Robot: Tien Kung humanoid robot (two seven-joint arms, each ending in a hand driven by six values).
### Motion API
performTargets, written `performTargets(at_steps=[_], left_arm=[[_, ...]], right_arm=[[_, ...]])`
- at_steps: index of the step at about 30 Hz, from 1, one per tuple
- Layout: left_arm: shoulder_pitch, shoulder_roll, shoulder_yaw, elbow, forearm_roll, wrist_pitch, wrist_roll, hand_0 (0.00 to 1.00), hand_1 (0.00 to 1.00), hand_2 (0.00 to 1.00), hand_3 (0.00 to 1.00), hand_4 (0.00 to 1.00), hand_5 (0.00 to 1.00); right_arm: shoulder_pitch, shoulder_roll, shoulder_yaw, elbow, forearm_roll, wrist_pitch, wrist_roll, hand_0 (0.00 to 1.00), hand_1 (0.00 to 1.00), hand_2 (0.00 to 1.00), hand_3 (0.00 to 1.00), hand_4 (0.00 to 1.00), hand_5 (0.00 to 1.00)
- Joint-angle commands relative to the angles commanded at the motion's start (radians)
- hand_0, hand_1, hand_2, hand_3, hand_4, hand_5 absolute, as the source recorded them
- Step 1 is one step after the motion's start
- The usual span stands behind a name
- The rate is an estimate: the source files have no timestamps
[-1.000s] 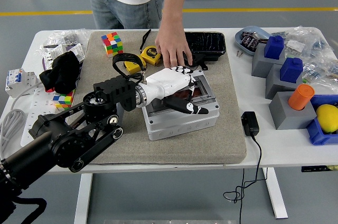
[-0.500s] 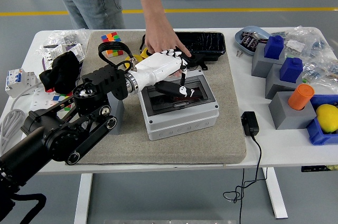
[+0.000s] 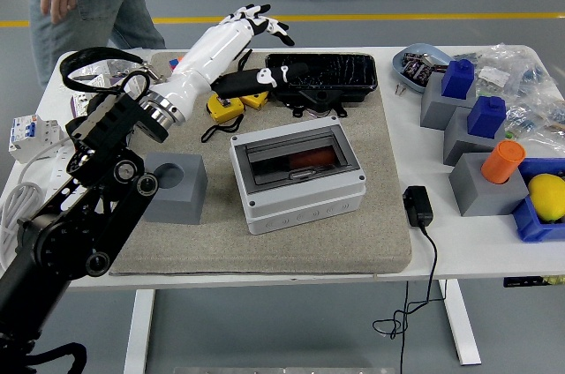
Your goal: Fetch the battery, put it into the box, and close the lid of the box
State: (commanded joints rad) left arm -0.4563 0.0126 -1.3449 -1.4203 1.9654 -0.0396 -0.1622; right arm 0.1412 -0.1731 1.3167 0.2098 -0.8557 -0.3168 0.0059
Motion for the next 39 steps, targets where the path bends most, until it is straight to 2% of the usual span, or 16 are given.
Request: performTargets(at_steps=[5, 6, 11, 12, 20, 23, 25, 28, 31, 34, 39], left_arm=[[0.06, 0.017, -0.176, -0.023, -0.214, -0.032, -0.029, 0.929, 0.952, 0.953, 0.998, 0.998, 0.998], [0.074, 0.021, -0.203, -0.025, -0.253, -0.044, -0.027, 0.966, 0.998, 0.993, 0.998, 0.998, 0.998], [0.133, 0.042, -0.297, -0.019, -0.461, -0.096, -0.004, 0.966, 0.998, 0.993, 0.998, 0.998, 0.998], [0.142, 0.046, -0.313, -0.017, -0.506, -0.099, -0.001, 0.998, 0.998, 0.998, 0.998, 0.998, 0.998], [0.212, 0.05, -0.445, -0.018, -0.841, -0.072, 0.019, 0.998, 0.998, 0.998, 0.998, 0.998, 0.998], [0.241, 0.049, -0.514, -0.027, -0.961, -0.051, 0.05, 0.998, 0.998, 0.998, 0.998, 0.998, 0.998], [0.256, 0.055, -0.548, -0.031, -0.917, -0.031, 0.06, 0.998, 0.998, 0.998, 0.998, 0.998, 0.998], [0.276, 0.073, -0.575, -0.029, -0.795, -0.034, 0.087, 0.998, 0.998, 0.998, 0.998, 0.998, 0.998], [0.297, 0.086, -0.607, -0.035, -0.677, -0.006, 0.098, 0.998, 0.998, 0.998, 0.959, 0.998, 0.998], [0.312, 0.088, -0.622, -0.034, -0.547, 0.009, 0.1, 0.998, 0.998, 0.998, 0.959, 0.998, 0.998], [0.337, 0.076, -0.62, -0.031, -0.339, 0.014, 0.093, 0.998, 0.998, 0.978, 0.94, 0.998, 0.998]], right_arm=[[-0.002, 0.005, 0.009, 0.002, -0.003, 0.002, 0.001, 0.79, 0.739, 0.726, 0.777, 0.998, 0.998], [-0.002, 0.006, 0.01, 0.002, -0.003, 0.001, 0.002, 0.79, 0.739, 0.726, 0.777, 0.998, 0.998], [-0.001, 0.01, 0.026, 0.002, -0.011, 0.001, 0.005, 0.79, 0.739, 0.726, 0.777, 0.998, 0.998], [-0.002, 0.011, 0.03, 0.002, -0.013, 0.002, 0.005, 0.79, 0.739, 0.726, 0.777, 0.998, 0.998], [-0.007, 0.019, 0.051, 0.003, -0.023, 0.005, 0.01, 0.79, 0.739, 0.726, 0.778, 0.998, 0.998], [-0.007, 0.022, 0.063, 0.002, -0.037, 0.006, 0.01, 0.79, 0.739, 0.726, 0.778, 0.998, 0.998], [-0.006, 0.024, 0.069, 0.001, -0.047, 0.008, 0.009, 0.798, 0.74, 0.727, 0.78, 0.998, 0.998], [-0.006, 0.026, 0.076, -0.001, -0.056, 0.012, 0.011, 0.798, 0.74, 0.727, 0.78, 0.998, 0.998], [-0.009, 0.03, 0.09, -0.003, -0.073, 0.015, 0.008, 0.806, 0.743, 0.73, 0.782, 0.998, 0.998], [-0.012, 0.034, 0.098, -0.005, -0.084, 0.018, 0.005, 0.806, 0.743, 0.73, 0.782, 0.998, 0.998], [-0.014, 0.041, 0.096, -0.005, -0.086, 0.016, 0.007, 0.806, 0.746, 0.732, 0.782, 0.998, 0.998]])
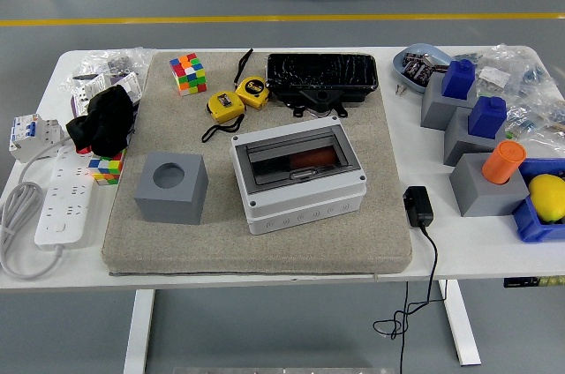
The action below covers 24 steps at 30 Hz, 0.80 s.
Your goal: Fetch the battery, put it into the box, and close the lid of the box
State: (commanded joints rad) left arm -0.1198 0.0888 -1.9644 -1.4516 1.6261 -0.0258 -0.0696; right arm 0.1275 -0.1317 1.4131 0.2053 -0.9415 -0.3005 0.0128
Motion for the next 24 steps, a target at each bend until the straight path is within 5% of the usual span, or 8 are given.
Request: performTargets(at_steps=[3, 7, 24], left_arm=[[0.007, -0.005, -0.001, -0.004, 0.103, 0.008, -0.009, 0.998, 0.998, 0.958, 0.93, 0.998, 0.998], [0.012, -0.008, -0.005, -0.008, 0.117, 0.018, -0.016, 0.998, 0.998, 0.958, 0.93, 0.998, 0.998], [0.013, -0.045, 0.028, 0.019, -0.038, -0.033, -0.051, 0.891, 0.892, 0.849, 0.854, 0.998, 0.998]], right_arm=[[0.001, 0.004, 0.001, 0.0, -0.004, -0.002, -0.001, 0.805, 0.752, 0.734, 0.782, 0.998, 0.998], [0.0, 0.008, 0.01, -0.001, -0.013, -0.007, 0.0, 0.805, 0.752, 0.734, 0.782, 0.998, 0.998], [-0.012, 0.021, 0.145, -0.021, -0.124, 0.005, 0.044, 0.871, 0.829, 0.796, 0.828, 0.998, 0.998]])
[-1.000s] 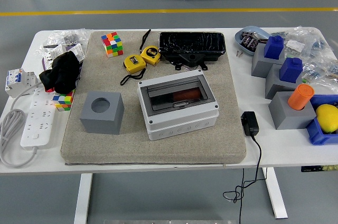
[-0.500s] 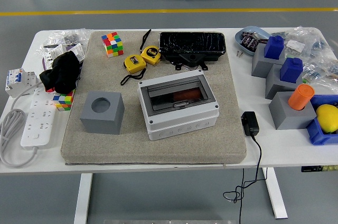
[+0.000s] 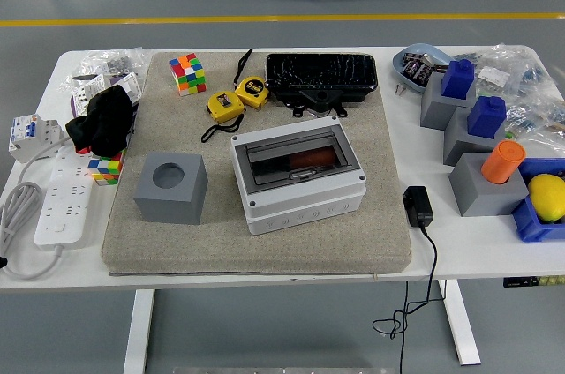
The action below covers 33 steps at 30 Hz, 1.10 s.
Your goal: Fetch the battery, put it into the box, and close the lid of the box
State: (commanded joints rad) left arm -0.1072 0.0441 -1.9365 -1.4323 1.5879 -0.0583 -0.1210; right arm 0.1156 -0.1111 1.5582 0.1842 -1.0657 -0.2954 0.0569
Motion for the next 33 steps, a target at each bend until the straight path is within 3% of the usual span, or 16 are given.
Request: performTargets(at_steps=[33], left_arm=[[-0.026, -0.005, 0.032, 0.009, 0.006, 0.012, 0.0, 0.842, 0.836, 0.821, 0.819, 0.998, 0.998]], right_arm=[[0.013, -0.001, -0.012, 0.003, 0.018, 0.022, -0.031, 0.841, 0.809, 0.78, 0.804, 0.998, 0.998]])
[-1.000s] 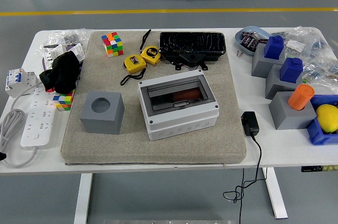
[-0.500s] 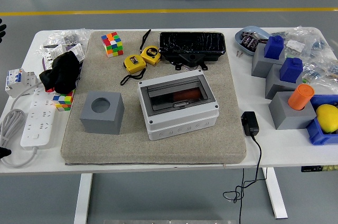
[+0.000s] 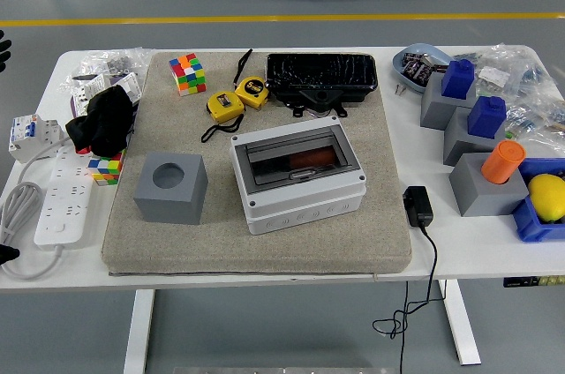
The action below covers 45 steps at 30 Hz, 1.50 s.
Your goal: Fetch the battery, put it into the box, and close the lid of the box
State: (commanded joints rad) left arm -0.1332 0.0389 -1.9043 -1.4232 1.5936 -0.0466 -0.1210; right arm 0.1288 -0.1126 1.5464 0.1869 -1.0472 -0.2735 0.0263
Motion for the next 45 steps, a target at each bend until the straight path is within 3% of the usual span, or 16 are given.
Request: performTargets(at_steps=[13, 19, 45], left_arm=[[-0.004, 0.004, 0.012, 0.002, 0.004, 0.0, 0.002, 0.838, 0.837, 0.817, 0.808, 0.998, 0.998], [0.0, 0.013, 0.026, -0.031, 0.024, -0.015, 0.009, 0.838, 0.826, 0.789, 0.772, 0.998, 0.998], [-0.003, 0.014, 0.023, -0.022, 0.037, -0.012, 0.011, 0.862, 0.831, 0.788, 0.757, 0.998, 0.998]], right_arm=[[0.001, 0.0, -0.009, -0.001, 0.001, 0.001, -0.002, 0.842, 0.807, 0.777, 0.805, 0.998, 0.998], [0.001, -0.004, -0.036, 0.001, 0.016, 0.0, -0.004, 0.842, 0.805, 0.778, 0.805, 0.998, 0.998], [0.001, -0.007, -0.043, 0.0, 0.019, 0.003, -0.007, 0.839, 0.803, 0.777, 0.805, 0.998, 0.998]])
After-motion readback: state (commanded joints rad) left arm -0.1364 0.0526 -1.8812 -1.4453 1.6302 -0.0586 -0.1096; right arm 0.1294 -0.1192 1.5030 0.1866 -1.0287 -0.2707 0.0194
